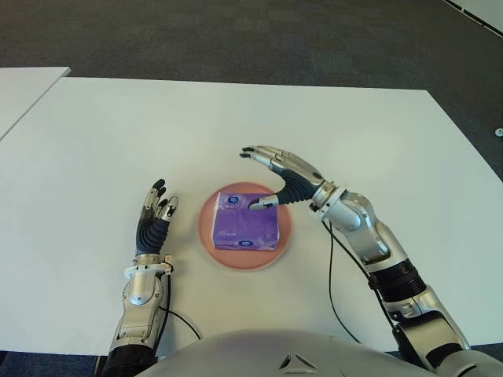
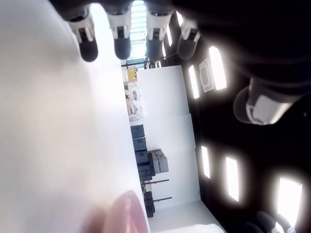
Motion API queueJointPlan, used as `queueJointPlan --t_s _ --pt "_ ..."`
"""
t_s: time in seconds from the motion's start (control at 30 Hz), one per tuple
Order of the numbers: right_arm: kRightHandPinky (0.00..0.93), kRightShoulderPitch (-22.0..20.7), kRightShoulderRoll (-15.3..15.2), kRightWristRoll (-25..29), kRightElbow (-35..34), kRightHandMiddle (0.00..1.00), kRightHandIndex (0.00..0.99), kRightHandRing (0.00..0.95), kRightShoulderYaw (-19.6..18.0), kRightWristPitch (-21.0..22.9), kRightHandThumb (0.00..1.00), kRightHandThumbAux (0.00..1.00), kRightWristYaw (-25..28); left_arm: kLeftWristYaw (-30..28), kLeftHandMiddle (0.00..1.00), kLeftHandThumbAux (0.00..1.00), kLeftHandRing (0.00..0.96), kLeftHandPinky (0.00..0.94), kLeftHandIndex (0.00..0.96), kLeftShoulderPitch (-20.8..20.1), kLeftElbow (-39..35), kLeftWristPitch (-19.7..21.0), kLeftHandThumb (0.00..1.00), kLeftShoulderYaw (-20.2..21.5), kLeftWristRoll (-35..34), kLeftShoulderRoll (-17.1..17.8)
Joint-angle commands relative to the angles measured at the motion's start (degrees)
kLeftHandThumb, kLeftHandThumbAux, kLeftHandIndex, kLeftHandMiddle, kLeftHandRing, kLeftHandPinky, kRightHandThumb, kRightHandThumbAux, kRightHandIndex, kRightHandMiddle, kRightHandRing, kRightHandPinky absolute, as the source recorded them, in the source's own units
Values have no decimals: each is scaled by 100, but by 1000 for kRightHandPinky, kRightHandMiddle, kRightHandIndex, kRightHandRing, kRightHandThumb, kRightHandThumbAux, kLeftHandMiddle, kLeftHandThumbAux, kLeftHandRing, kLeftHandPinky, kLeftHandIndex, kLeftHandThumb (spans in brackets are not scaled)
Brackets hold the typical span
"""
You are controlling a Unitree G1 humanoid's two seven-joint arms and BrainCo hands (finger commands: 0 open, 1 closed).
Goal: Put the tissue paper into the plate.
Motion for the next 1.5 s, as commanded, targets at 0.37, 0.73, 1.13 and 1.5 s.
queueJointPlan --t_s 0.37,0.73,1.13,1.5 --pt "0 347 87 1234 -1031 0 0 0 -1141 1166 91 311 285 -116 0 407 0 0 0 290 336 403 0 -73 -42 -63" --pt "0 58 1000 3138 1046 0 0 0 -2144 160 25 406 -382 -130 0 404 0 0 0 307 281 435 0 -58 -55 -70" --pt "0 653 1504 3924 1901 0 0 0 -2642 -231 0 449 -489 -141 0 402 0 0 0 332 294 372 0 -35 -47 -33" --pt "0 707 1559 3884 1844 0 0 0 -2620 -282 0 451 -513 -154 0 405 0 0 0 377 220 423 0 -13 -5 3"
